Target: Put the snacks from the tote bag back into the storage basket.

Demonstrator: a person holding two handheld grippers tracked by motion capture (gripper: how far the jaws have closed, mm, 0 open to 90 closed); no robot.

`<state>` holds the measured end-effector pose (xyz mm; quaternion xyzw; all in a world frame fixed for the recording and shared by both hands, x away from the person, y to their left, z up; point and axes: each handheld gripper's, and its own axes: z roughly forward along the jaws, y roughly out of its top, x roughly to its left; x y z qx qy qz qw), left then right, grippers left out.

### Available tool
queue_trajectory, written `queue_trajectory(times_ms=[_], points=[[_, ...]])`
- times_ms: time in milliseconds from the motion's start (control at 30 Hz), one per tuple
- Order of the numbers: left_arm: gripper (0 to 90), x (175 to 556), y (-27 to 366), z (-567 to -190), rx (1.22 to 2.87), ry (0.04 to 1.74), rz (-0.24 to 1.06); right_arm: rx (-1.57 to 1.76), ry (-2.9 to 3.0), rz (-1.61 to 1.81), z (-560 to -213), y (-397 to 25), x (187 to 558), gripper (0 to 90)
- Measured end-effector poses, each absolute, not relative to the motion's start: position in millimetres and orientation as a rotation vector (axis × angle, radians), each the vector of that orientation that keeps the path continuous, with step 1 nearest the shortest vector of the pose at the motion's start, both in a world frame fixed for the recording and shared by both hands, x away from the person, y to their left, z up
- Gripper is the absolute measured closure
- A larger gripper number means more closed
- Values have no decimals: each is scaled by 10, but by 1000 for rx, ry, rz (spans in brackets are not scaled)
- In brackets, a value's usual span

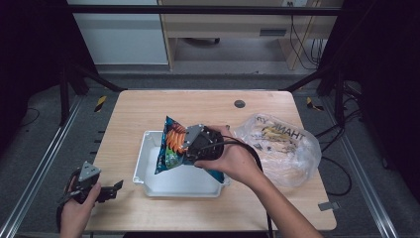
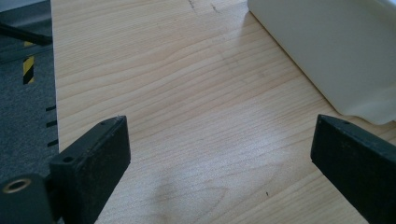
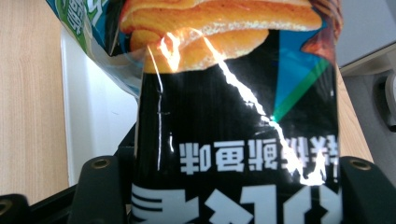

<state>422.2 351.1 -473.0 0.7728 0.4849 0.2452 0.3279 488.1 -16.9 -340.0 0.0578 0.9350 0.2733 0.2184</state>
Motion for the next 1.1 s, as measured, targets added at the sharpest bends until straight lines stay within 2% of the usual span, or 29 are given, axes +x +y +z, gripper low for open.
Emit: queue_trajectory(times_ms=[1100], points=[[36, 4223, 3519, -4727, 2015, 1275, 642, 144, 2658, 744, -3719, 69, 4938, 376]])
